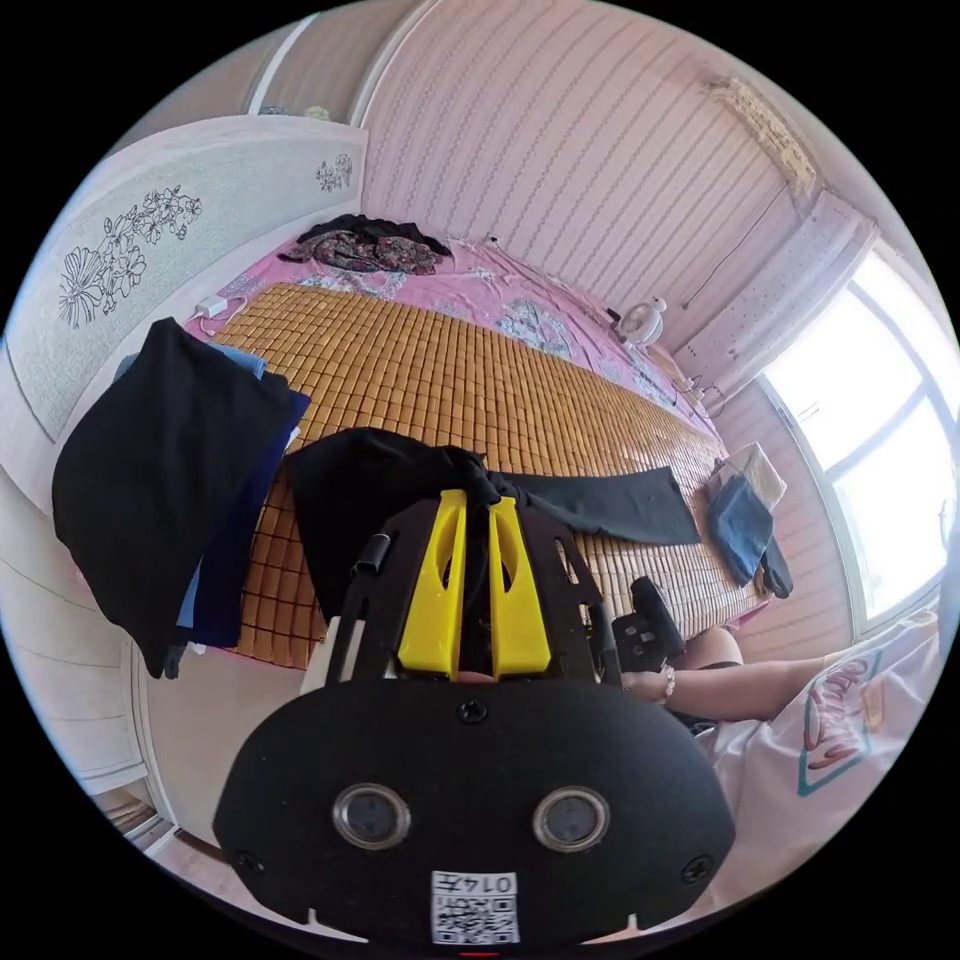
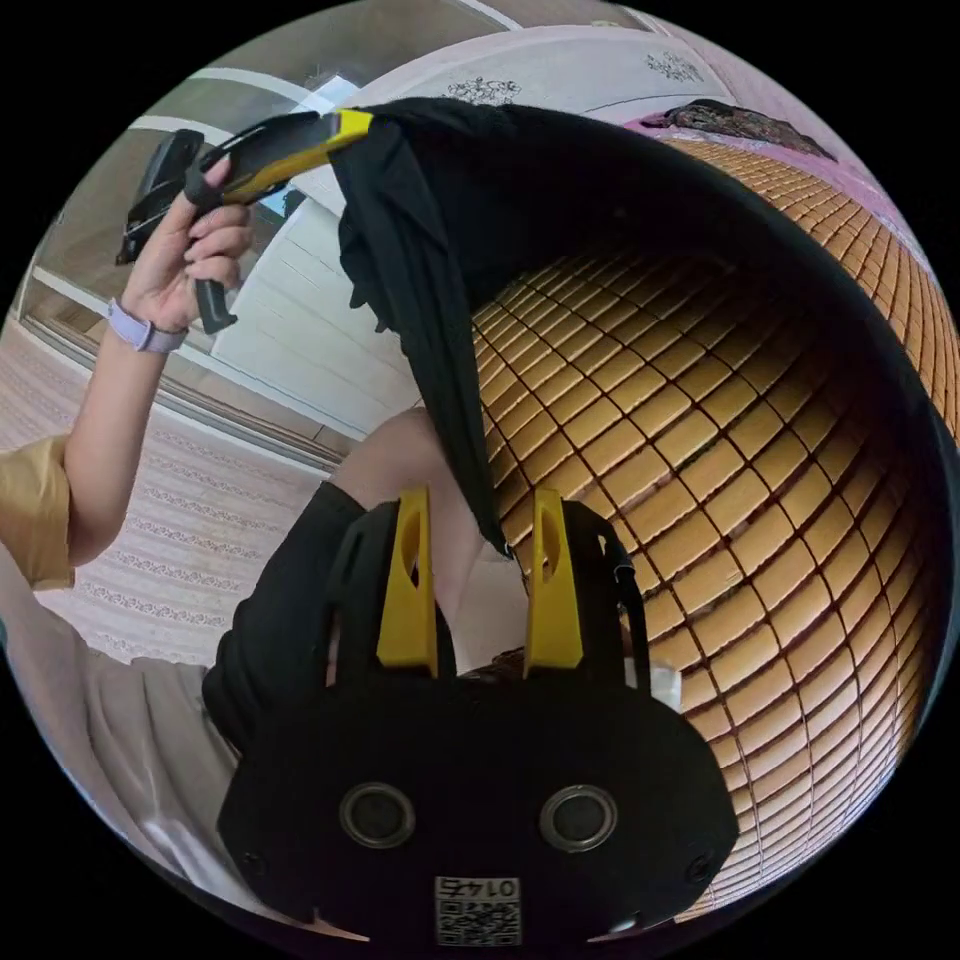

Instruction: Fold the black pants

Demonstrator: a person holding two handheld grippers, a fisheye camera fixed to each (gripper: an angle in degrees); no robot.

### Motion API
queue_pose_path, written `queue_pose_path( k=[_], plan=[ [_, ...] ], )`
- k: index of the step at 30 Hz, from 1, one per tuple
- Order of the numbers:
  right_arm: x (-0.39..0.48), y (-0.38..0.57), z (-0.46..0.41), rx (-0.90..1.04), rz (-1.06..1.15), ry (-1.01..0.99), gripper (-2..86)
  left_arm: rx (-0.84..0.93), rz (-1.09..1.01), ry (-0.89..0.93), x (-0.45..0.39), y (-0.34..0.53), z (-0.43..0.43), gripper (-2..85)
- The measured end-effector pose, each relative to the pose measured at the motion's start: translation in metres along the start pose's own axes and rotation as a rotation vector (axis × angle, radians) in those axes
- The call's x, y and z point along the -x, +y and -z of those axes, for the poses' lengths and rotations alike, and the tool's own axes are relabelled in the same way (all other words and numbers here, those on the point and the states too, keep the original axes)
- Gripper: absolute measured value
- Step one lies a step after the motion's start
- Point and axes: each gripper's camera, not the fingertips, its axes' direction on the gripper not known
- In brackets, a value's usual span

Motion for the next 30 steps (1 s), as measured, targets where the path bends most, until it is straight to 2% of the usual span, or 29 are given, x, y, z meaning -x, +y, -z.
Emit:
queue_pose_path(
  k=[3, 10, 11, 13, 17, 18, 19, 22, 24, 26, 28, 30],
  plan=[
    [-0.007, -0.002, -0.004, -0.009, -0.024, 0.003, 5.0, 0.0, 0.01, -0.002, 0.015, 0.002, 0.002, 3.6],
    [-0.01, -0.016, -0.004, -0.011, -0.024, -0.077, 0.4, -0.014, 0.043, -0.017, 0.046, 0.012, 0.002, 3.6],
    [-0.012, -0.016, 0.006, 0.008, -0.03, -0.138, 0.1, -0.014, 0.041, -0.011, 0.048, 0.012, 0.002, 3.7],
    [-0.013, -0.011, 0.037, 0.01, -0.03, -0.198, -0.1, -0.008, 0.036, 0.049, 0.055, 0.013, -0.001, 3.9],
    [-0.003, 0.019, 0.185, -0.19, 0.047, -0.336, -0.3, 0.047, -0.018, 0.155, 0.046, 0.021, -0.019, 4.2],
    [0.008, 0.029, 0.234, -0.265, 0.08, -0.332, -0.3, 0.066, -0.033, 0.239, 0.039, 0.027, -0.03, 4.3],
    [0.015, 0.033, 0.257, -0.297, 0.098, -0.32, -0.3, 0.092, -0.042, 0.302, 0.029, 0.034, -0.042, 4.2],
    [0.066, 0.047, 0.336, -0.4, 0.207, -0.082, -0.1, 0.104, -0.079, 0.277, 0.008, 0.05, -0.064, 3.8],
    [0.075, 0.048, 0.336, -0.386, 0.155, 0.205, 0.2, 0.121, -0.067, 0.205, 0.008, 0.058, -0.075, 3.6],
    [0.051, 0.053, 0.318, -0.355, 0.013, 0.381, 1.2, 0.144, -0.043, 0.111, 0.017, 0.065, -0.086, 3.5],
    [0.016, 0.067, 0.298, -0.335, -0.164, 0.42, 3.9, 0.181, 0.023, 0.03, 0.032, 0.071, -0.098, 3.4],
    [-0.019, 0.097, 0.266, -0.312, -0.335, 0.318, 9.7, 0.18, 0.055, -0.023, 0.04, 0.074, -0.102, 3.3]
  ],
)
